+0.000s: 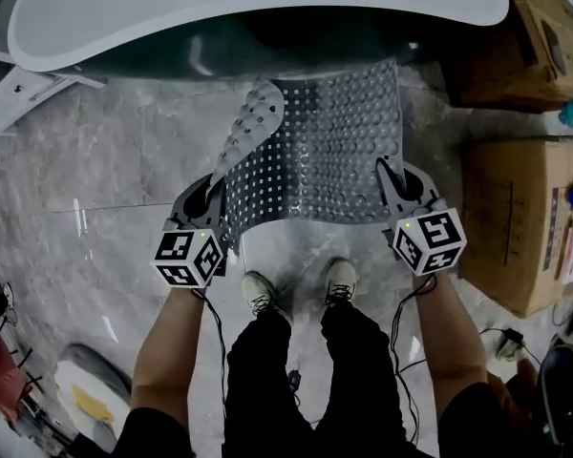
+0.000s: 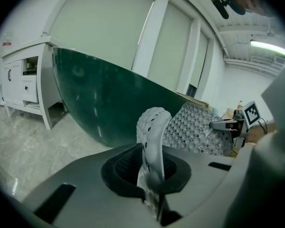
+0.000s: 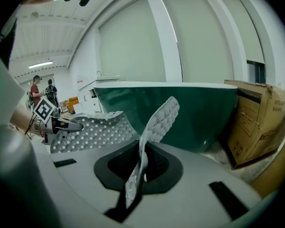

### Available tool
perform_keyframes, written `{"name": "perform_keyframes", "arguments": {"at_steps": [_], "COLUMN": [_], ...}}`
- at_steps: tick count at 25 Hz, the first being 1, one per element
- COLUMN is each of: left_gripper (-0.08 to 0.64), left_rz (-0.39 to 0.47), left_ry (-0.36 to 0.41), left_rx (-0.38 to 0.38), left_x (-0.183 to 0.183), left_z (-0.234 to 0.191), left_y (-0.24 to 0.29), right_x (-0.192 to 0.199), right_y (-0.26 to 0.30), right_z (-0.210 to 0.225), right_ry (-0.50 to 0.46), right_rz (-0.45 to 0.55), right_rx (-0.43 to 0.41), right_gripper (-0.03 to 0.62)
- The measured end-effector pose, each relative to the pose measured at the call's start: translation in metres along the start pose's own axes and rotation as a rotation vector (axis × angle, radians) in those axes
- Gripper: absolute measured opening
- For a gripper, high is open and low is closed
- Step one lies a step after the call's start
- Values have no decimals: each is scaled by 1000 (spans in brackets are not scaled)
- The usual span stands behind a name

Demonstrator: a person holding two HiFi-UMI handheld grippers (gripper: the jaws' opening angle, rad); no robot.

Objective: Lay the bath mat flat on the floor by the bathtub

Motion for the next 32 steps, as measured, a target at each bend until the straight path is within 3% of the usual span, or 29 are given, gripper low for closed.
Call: {"name": "perform_keyframes", "arguments": {"at_steps": [10, 19, 25, 32], "left_gripper": [32, 32, 32, 32], "left_rz": [-8, -17, -23, -47], "left_ry": [15, -29, -30, -25], "left_rx": [-3, -22, -37, -78], "left_x": [102, 184, 206, 228], "left_z": [-49, -90, -107, -134], "left_y": [74, 128, 153, 164], "right_x": [105, 200, 225, 249], "right_y": [82, 137, 156, 172], "right_z": [27, 53, 75, 97], "right_ry": [-3, -7, 42, 32], "right_rz": [-8, -32, -32, -56], "right_rx": [-13, -18, 2, 24], "right_gripper": [29, 30, 31, 31]}}
Point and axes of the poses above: the fingertips, and each gripper's own axes: y forward along the fingers, z to its right, x out of its underside, the point moved 4 cm from there along -y, backward along the fingers, and after that the axes turned 3 degrees about y, right-handed, at the moved point
